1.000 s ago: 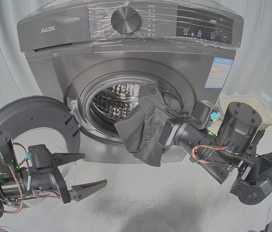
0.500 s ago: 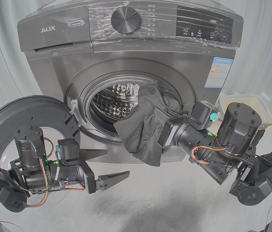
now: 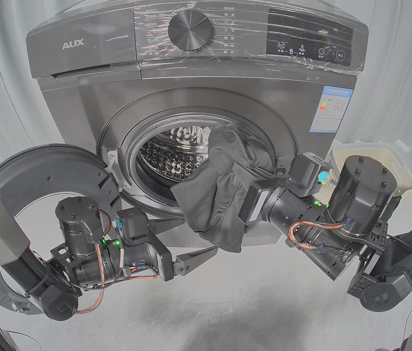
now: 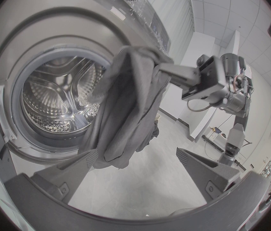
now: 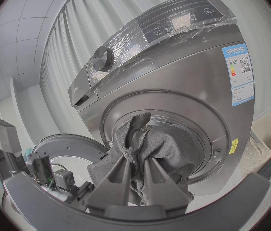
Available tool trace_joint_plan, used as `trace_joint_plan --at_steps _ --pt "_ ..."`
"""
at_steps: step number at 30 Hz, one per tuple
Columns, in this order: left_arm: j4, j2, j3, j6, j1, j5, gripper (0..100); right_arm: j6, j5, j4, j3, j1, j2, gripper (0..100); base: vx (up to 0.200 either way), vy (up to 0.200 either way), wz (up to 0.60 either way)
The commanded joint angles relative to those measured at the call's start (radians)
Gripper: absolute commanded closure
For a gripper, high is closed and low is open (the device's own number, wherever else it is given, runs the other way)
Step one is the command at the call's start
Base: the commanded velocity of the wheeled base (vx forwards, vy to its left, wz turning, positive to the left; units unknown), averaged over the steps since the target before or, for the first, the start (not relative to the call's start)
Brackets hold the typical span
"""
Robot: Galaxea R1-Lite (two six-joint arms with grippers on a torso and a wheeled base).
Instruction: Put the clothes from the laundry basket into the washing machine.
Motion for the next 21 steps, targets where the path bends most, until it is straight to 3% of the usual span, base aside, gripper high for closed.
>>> trace_joint_plan --at_steps 1,21 --pt "-0.031 0.102 -0.026 -0.001 -0.001 0.023 0 0.000 0.000 0.000 0.001 0.003 -0.004 100 0.000 0.000 0.00" --pt "-0.152 0.211 -0.112 -0.004 -0.022 0.050 0 0.000 0.000 -0.002 0.007 0.003 -0.004 100 0.000 0.000 0.00"
